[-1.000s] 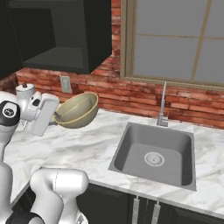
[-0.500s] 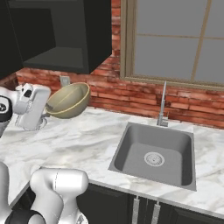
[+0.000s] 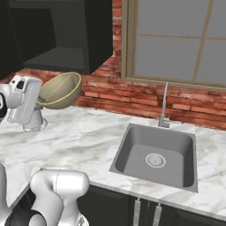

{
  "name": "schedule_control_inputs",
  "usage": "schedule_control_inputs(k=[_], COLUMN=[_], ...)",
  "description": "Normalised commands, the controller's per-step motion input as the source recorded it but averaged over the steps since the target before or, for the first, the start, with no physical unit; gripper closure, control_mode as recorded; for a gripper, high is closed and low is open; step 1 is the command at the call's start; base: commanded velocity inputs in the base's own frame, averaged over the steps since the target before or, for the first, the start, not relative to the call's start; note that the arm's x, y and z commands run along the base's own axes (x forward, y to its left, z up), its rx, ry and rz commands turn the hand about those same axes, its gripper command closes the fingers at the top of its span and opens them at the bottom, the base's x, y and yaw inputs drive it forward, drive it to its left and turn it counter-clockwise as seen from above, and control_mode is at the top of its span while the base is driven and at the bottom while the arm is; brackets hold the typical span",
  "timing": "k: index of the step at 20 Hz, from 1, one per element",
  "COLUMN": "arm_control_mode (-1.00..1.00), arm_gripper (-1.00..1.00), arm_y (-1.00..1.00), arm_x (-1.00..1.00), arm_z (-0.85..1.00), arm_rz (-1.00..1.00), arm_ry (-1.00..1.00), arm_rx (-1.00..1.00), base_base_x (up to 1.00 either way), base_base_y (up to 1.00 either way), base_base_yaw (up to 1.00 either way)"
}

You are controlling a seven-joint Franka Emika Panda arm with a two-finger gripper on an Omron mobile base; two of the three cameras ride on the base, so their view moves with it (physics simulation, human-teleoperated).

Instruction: Pick up the bowls on the counter and stack them on top of one another in the open cabinet. Place the smaller bowl on top of the larger bowl.

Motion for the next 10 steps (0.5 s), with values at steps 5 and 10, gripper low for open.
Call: schedule_control_inputs(k=[5,10], arm_control_mode=[-1.0,-1.0], arm_gripper=[1.0,1.0], arm_y=[0.15,0.09], arm_x=[0.0,0.11], arm_z=[0.42,0.37], arm_rz=[0.13,0.1], arm_ry=[0.0,0.0], arm_rx=[0.0,0.0], base_base_x=[0.0,0.0], base_base_y=[0.0,0.0], base_base_yaw=[0.0,0.0])
